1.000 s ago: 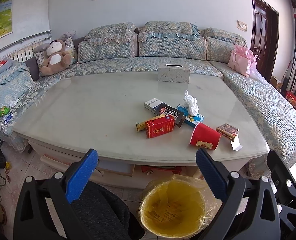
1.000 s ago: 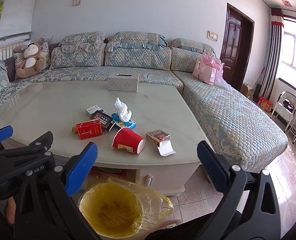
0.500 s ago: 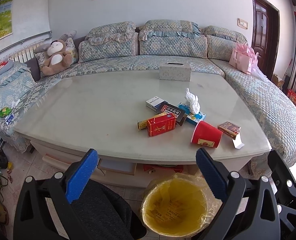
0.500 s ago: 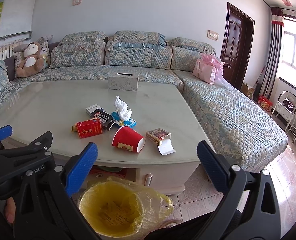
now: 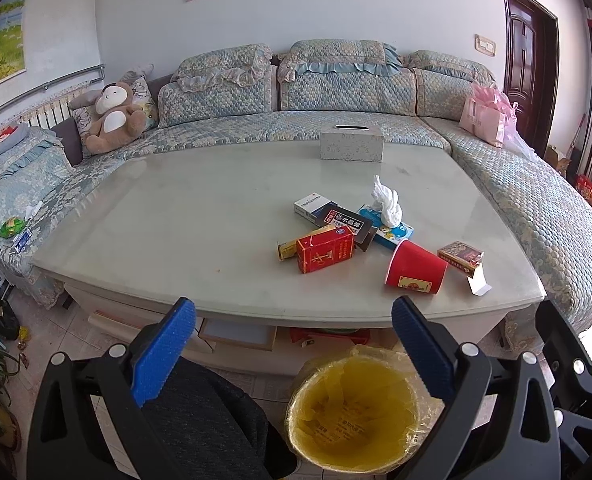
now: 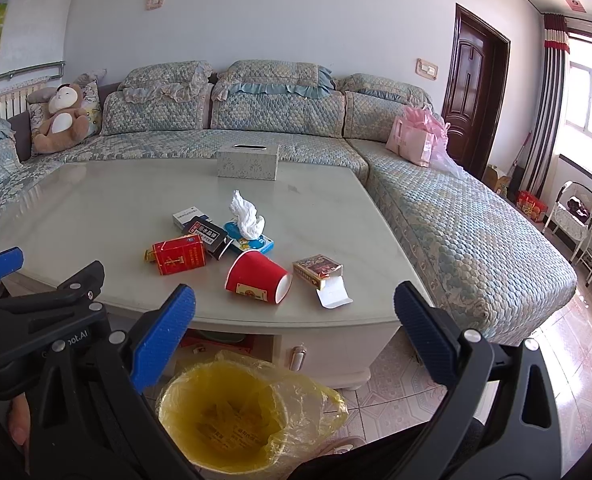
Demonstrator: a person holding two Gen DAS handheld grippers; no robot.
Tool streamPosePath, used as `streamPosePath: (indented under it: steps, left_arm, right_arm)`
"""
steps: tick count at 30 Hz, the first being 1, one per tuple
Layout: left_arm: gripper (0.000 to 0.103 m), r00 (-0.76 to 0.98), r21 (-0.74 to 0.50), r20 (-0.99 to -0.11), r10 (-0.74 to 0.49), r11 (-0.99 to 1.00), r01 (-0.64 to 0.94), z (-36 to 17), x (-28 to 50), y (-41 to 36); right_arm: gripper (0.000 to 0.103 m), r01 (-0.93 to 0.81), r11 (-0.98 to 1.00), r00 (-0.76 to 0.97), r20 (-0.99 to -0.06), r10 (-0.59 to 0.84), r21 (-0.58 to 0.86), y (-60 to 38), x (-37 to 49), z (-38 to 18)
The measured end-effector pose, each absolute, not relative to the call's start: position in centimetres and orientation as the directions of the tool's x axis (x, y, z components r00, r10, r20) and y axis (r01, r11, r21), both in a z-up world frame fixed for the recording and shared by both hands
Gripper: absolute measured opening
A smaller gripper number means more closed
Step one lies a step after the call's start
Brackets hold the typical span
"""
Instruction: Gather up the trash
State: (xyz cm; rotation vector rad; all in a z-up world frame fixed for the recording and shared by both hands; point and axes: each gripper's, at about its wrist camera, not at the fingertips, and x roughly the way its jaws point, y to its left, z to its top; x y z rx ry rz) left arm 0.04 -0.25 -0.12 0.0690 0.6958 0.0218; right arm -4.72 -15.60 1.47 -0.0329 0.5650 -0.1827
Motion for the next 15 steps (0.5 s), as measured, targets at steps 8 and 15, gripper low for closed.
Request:
streamPosePath:
  steps: [8,15]
  left_arm:
    - [0.096,0.767,0.064,-0.640,0.037,0.998,0.005,-0.03,-0.02,-0.28]
    - [0.096,0.765,0.059,-0.643,0.033,0.998,0.007,-0.10,-0.03,-0.34]
  right_arm:
    - [0.097,0.163,0.983,0.829,-0.529,-0.181,-0.081,-15.58,-4.75,1.54]
    - [0.097,0.163,0.983,0.829,-0.529,-0.181,-0.081,-15.58,-4.75,1.56]
